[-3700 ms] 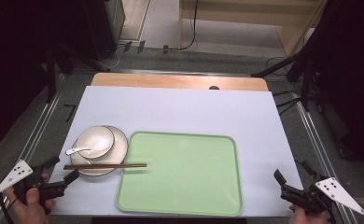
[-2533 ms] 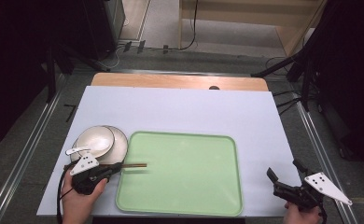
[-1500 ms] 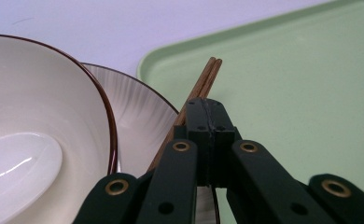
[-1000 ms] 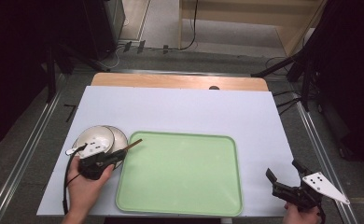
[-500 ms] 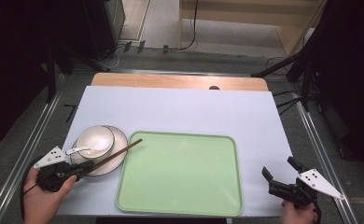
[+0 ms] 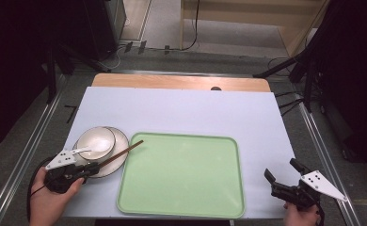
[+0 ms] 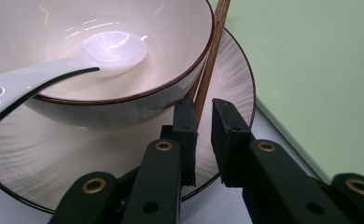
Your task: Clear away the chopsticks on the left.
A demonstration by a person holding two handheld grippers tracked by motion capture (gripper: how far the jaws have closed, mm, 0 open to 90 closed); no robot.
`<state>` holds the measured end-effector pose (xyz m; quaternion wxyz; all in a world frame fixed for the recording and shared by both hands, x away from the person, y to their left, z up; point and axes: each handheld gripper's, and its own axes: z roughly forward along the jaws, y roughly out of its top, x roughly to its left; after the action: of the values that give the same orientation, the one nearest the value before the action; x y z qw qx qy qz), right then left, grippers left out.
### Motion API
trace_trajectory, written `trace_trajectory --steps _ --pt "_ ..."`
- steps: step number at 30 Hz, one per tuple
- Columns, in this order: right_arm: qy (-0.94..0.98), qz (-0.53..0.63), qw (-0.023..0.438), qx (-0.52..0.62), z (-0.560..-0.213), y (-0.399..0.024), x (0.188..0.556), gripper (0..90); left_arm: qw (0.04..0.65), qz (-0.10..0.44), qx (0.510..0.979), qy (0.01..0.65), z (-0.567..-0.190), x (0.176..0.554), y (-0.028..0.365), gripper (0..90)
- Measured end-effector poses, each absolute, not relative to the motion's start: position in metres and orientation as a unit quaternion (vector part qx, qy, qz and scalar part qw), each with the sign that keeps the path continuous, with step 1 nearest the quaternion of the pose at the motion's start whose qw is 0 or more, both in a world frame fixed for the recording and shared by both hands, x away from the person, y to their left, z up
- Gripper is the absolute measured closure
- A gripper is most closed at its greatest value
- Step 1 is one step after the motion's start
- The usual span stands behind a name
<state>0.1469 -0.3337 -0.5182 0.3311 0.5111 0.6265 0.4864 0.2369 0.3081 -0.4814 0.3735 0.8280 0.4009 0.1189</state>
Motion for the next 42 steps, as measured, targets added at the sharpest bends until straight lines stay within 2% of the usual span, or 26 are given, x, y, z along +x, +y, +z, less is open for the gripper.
trace_trajectory --steps 14,20,25,30,38,42 --pt "0.625 0.488 0.328 0.514 -0.519 -0.334 0.148 0.3 0.366 0.13 0.831 0.399 -0.482 0.236 0.306 78.5" --pt "0.627 0.487 0.326 0.513 -0.519 -0.333 0.148 0.3 0.342 0.127 0.848 0.384 -0.488 0.238 0.295 78.6" --pt "0.626 0.487 0.326 0.514 -0.52 -0.334 0.148 0.3 0.331 0.129 0.855 0.378 -0.491 0.239 0.293 80.1" --pt "0.628 0.486 0.326 0.513 -0.52 -0.333 0.148 0.3 0.319 0.137 0.866 0.361 -0.49 0.237 0.289 85.4" --pt "0.625 0.486 0.329 0.514 -0.519 -0.334 0.147 0.3 0.361 0.128 0.853 0.355 -0.477 0.232 0.283 85.6" --pt "0.626 0.485 0.33 0.514 -0.519 -0.334 0.147 0.3 0.382 0.101 0.849 0.351 -0.473 0.225 0.257 85.6"
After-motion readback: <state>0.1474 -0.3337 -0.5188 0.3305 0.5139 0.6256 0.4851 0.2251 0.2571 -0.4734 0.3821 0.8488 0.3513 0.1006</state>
